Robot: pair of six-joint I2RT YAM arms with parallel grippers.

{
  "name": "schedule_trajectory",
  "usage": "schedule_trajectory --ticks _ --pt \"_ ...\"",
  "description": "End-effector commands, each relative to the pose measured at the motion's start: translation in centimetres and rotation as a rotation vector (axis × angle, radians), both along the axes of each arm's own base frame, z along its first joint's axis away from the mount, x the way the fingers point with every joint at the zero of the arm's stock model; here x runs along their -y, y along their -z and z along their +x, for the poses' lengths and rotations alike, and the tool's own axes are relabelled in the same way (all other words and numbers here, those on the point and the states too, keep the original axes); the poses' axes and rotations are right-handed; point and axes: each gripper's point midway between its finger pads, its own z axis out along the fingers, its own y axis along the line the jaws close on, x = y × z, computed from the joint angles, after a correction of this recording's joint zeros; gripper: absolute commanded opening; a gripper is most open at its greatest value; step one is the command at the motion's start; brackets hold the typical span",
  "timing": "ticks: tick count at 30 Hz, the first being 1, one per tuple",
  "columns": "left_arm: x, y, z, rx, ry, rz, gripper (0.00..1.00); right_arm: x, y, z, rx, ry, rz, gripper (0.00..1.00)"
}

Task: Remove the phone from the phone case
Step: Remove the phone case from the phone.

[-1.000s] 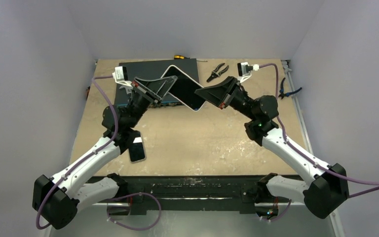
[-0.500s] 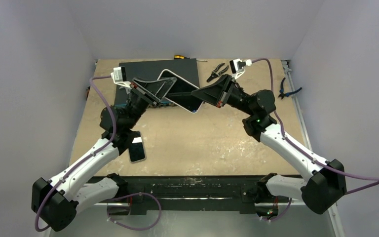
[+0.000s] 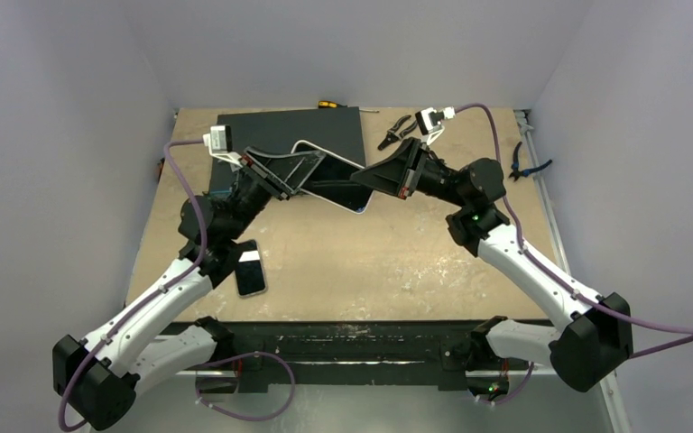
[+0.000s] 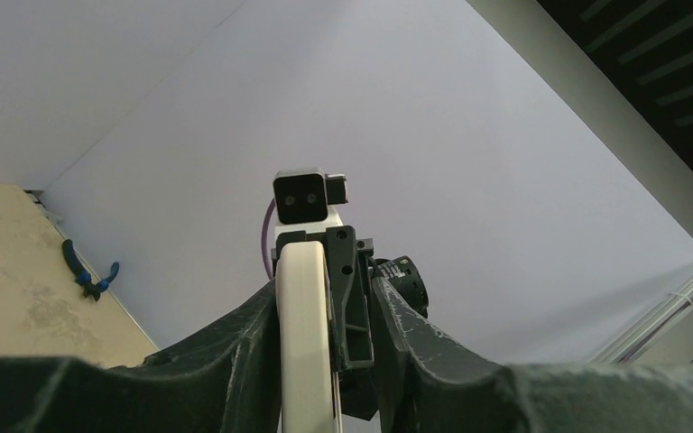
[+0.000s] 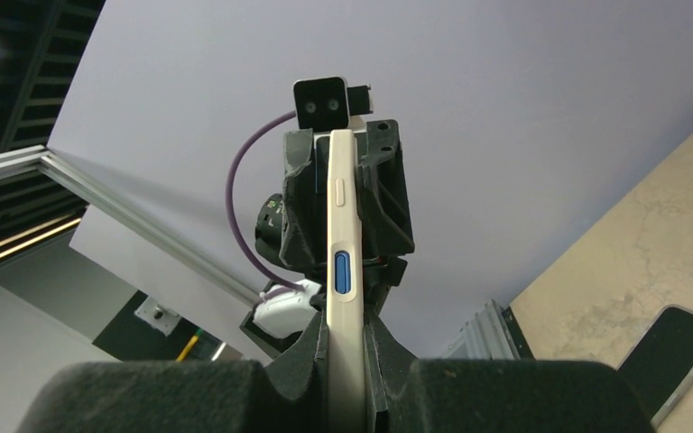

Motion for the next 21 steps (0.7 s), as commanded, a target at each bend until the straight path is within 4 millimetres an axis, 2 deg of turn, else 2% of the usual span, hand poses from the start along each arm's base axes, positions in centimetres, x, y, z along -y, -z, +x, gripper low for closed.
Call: schedule_trajectory --ticks 1,4,9,13,17,19,20,21 --pt "-0.82 -2.43 -1.98 0.095 0.001 -0.010 0.37 1.27 -3.72 -1.01 0.103 0.016 0.056 0.00" --pt "-0.93 -2.52 -2.07 0.097 -0.006 0.000 0.37 1.40 -3.78 -0.93 0.107 0.018 0.055 0.00" --pt "-0.98 -2.20 -2.07 0.092 -0.009 0.007 0.31 1.77 -4.00 -0.84 0.110 0.024 0.073 0.00" --pt "-0.96 -2.07 -2.13 0.091 -0.006 0.006 0.22 1.93 -4.16 -0.84 0.114 0.023 0.086 0.00" --pt "-0.82 -1.94 -2.14 0.091 0.002 0.006 0.20 1.87 -4.15 -0.75 0.113 0.022 0.086 0.00" --pt "-0.76 -2.01 -2.18 0.096 0.006 0.004 0.11 1.87 -4.11 -0.74 0.111 0.021 0.085 0.00" --pt "-0.78 -2.03 -2.17 0.097 0.005 0.003 0.03 1.87 -4.11 -0.84 0.115 0.021 0.085 0.00" --pt "-0.84 -2.08 -2.07 0.094 0.001 -0.001 0.00 1.91 -4.14 -0.96 0.126 0.021 0.083 0.00"
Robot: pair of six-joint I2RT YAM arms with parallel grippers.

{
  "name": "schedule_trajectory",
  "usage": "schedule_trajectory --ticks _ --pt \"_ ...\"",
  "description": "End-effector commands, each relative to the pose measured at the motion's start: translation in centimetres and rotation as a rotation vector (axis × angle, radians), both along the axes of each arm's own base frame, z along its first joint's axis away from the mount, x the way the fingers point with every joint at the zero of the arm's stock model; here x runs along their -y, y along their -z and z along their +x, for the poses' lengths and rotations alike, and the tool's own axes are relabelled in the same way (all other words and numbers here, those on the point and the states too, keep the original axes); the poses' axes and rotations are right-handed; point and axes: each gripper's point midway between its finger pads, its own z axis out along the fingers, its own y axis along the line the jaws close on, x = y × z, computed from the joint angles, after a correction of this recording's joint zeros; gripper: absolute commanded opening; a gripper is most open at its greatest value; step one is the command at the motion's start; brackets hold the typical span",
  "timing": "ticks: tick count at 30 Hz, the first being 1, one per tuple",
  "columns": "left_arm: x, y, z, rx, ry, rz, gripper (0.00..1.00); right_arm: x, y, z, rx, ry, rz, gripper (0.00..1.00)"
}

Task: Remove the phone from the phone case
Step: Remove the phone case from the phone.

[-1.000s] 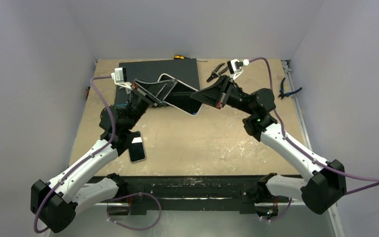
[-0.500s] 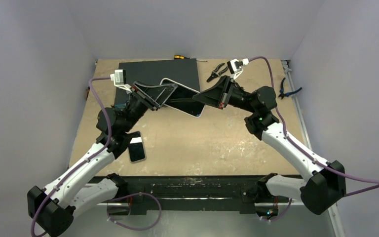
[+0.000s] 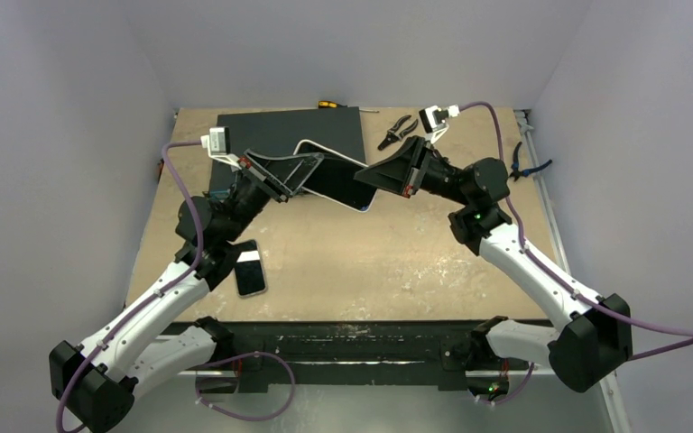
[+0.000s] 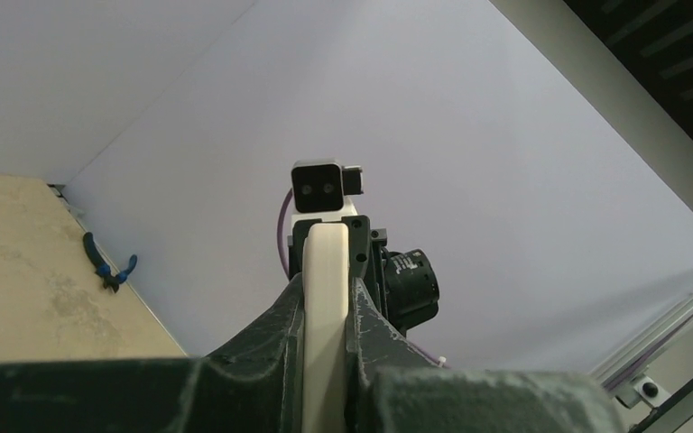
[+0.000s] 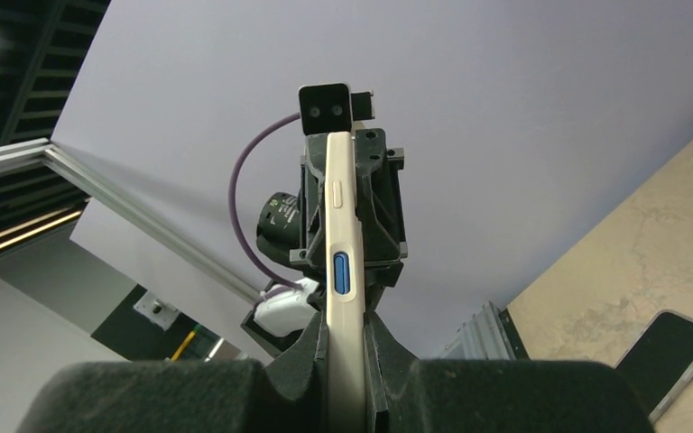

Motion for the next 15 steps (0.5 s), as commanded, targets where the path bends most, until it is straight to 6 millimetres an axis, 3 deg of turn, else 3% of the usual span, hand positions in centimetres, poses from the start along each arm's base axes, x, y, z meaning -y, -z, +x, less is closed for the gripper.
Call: schedule_trajectory --ticks 1,2,5,7,9,15 --pt "-0.7 -2.7 -1.7 0.097 0.014 -0.048 0.00 1.3 -4.0 -1.3 0.123 0.026 0.079 0.00" --pt "-0.8 -2.9 -1.7 0.097 0.010 -0.058 0.00 1.3 -3.9 -1.5 0.139 0.027 0.068 0.07" --pt "-1.5 -3.6 -1.4 0.085 -0.017 -0.100 0.00 1.6 -3.4 -1.6 0.209 0.084 -0.012 0.54" --pt "-2.2 -4.3 -0.9 0.063 -0.048 -0.144 0.00 2.1 -3.1 -1.4 0.267 0.163 -0.062 0.68" --pt "-3.1 -5.2 -0.5 0.043 -0.074 -0.211 0.00 2.5 -2.9 -1.9 0.317 0.203 -0.075 0.74" --pt "-3.9 -8.1 0.4 0.014 -0.066 -0.363 0.00 1.6 -1.7 -2.7 0.406 0.250 -0.127 0.74"
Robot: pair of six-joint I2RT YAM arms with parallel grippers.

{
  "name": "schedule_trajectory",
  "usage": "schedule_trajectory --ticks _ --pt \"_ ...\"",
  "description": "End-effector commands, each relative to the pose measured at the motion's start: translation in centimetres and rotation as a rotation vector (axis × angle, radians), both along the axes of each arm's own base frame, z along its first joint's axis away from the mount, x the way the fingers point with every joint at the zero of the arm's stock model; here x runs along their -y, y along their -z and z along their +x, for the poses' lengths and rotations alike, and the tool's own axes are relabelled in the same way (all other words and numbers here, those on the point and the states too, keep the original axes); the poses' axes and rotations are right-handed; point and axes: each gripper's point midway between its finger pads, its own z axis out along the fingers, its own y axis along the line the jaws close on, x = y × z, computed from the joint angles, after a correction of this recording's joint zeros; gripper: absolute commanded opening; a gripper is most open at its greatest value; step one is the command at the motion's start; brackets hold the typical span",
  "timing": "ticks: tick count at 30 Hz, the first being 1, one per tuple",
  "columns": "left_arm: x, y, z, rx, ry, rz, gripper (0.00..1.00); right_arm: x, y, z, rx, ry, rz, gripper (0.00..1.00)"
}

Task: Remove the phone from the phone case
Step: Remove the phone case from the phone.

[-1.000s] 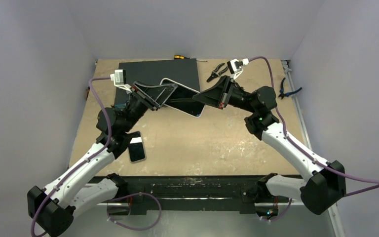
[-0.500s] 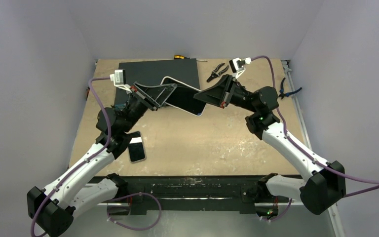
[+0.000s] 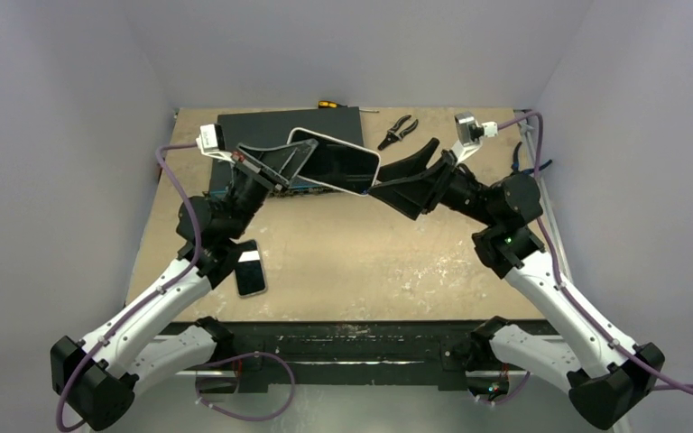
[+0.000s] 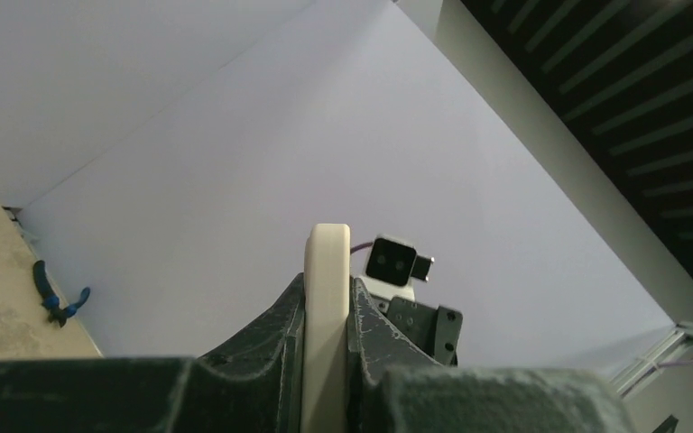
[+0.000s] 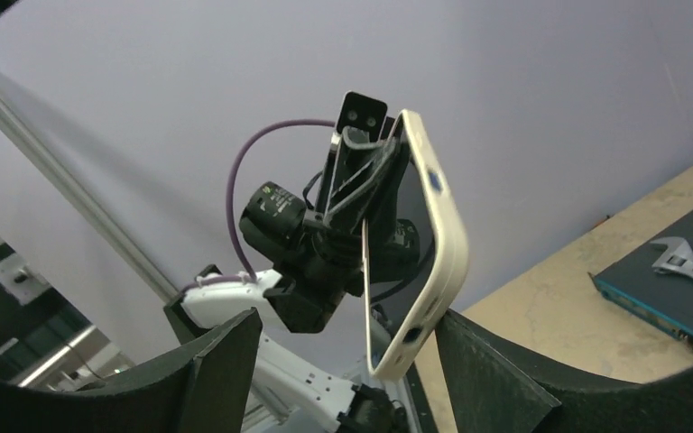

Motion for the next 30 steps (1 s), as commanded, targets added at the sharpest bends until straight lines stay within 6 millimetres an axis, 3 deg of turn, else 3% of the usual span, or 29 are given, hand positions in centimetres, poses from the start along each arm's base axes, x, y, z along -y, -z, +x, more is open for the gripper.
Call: schedule_trajectory --ticks 1,5,16,21,30 --pt "-2.8 -6.9 -0.3 0.071 -0.033 -0.245 0.00 -1.1 0.9 0.0 0.120 0.083 -0.079 0.74" --pt "-2.5 -7.9 -0.1 0.057 -0.005 -0.265 0.00 -1.8 0.1 -0.9 0.183 0.112 -0.047 0.70" --pt "-2.6 -6.9 -0.4 0.022 0.005 -0.260 0.00 -2.7 -0.9 1.1 0.108 0.136 0.077 0.50" --pt "-2.7 -7.0 -0.7 0.025 0.008 -0.255 0.00 -2.8 -1.1 1.5 0.116 0.149 0.079 0.49" --pt "-2.7 -6.7 -0.7 0.016 0.012 -0.255 0.00 -2.8 -1.4 1.6 0.129 0.154 0.085 0.58"
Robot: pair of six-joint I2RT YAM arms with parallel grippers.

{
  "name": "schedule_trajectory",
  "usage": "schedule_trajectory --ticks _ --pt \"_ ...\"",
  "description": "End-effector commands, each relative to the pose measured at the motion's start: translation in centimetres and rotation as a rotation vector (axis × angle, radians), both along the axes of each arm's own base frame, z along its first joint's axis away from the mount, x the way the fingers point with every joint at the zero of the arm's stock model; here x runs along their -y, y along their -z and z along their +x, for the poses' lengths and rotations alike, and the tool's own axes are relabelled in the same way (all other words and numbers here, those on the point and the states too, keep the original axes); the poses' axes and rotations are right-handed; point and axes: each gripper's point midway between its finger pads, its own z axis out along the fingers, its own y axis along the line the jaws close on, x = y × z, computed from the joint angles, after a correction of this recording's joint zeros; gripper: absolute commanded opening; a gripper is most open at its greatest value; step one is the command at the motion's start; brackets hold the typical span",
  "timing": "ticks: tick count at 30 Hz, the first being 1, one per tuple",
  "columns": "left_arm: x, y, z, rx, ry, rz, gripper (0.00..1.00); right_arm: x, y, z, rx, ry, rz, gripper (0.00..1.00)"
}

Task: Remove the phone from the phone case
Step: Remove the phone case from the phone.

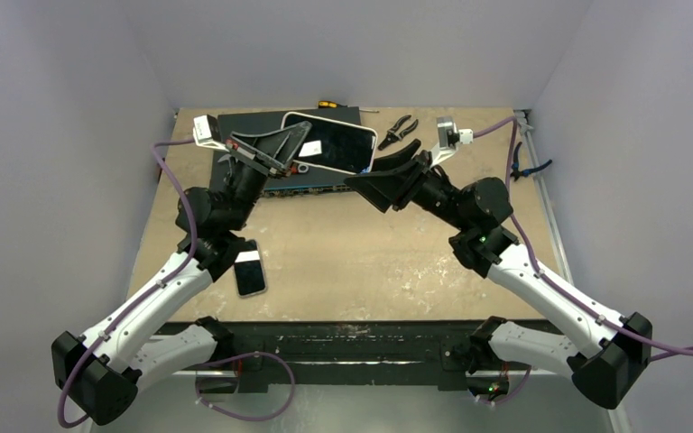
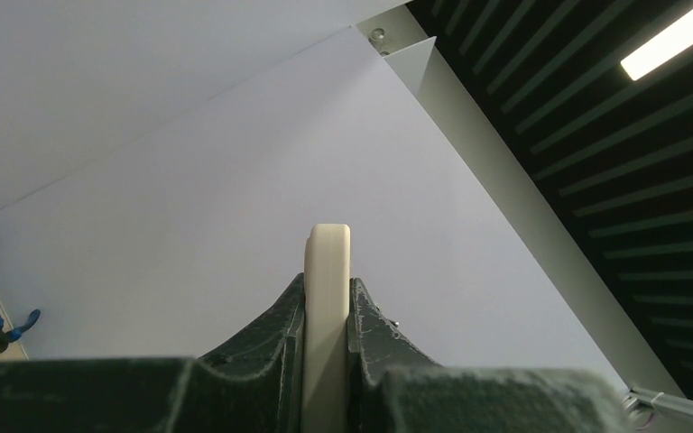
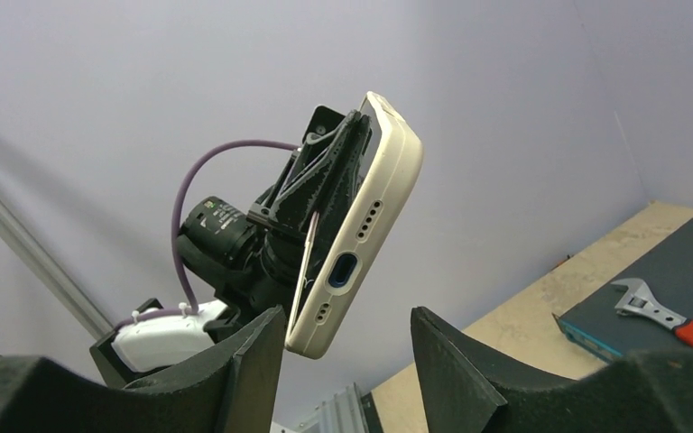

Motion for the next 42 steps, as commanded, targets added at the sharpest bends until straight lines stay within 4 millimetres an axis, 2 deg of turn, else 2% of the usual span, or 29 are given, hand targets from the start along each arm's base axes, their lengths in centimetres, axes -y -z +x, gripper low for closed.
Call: schedule_trajectory --ticks 1,4,9,15,21,25,30,35,42 --pt "-1.7 -3.8 -2.4 0.096 0.019 -0.106 0.00 0.7 -2.4 -0.4 0.064 0.023 0.060 0.58" --pt "-1.7 -3.7 -2.3 0.092 0.021 -0.104 0.00 0.8 -2.8 -0.6 0.078 0.020 0.065 0.57" --pt "-1.5 -3.3 -2.1 0.080 0.021 -0.099 0.00 0.6 -3.1 -0.8 0.091 0.001 0.070 0.48" --pt "-0.9 -2.8 -2.2 0.077 0.047 -0.076 0.00 0.8 -3.6 -0.9 0.108 0.003 0.084 0.42" --pt "-0.8 -2.4 -2.1 0.070 0.049 -0.070 0.00 0.6 -3.8 -0.9 0.105 -0.007 0.080 0.44" --pt "-0.9 -2.4 -2.1 0.068 0.045 -0.070 0.00 0.5 -3.9 -1.2 0.113 -0.018 0.079 0.39" --pt "-1.2 -2.5 -2.0 0.061 0.030 -0.079 0.00 0.1 -3.8 -1.9 0.125 -0.063 0.054 0.54" --pt "-1.3 -3.1 -2.1 0.072 0.026 -0.085 0.00 0.1 -3.0 -1.8 0.104 -0.062 0.039 0.57" --pt "-1.3 -4.3 -2.1 0.091 0.027 -0.093 0.00 0.2 -2.9 -1.6 0.092 -0.054 0.039 0.43"
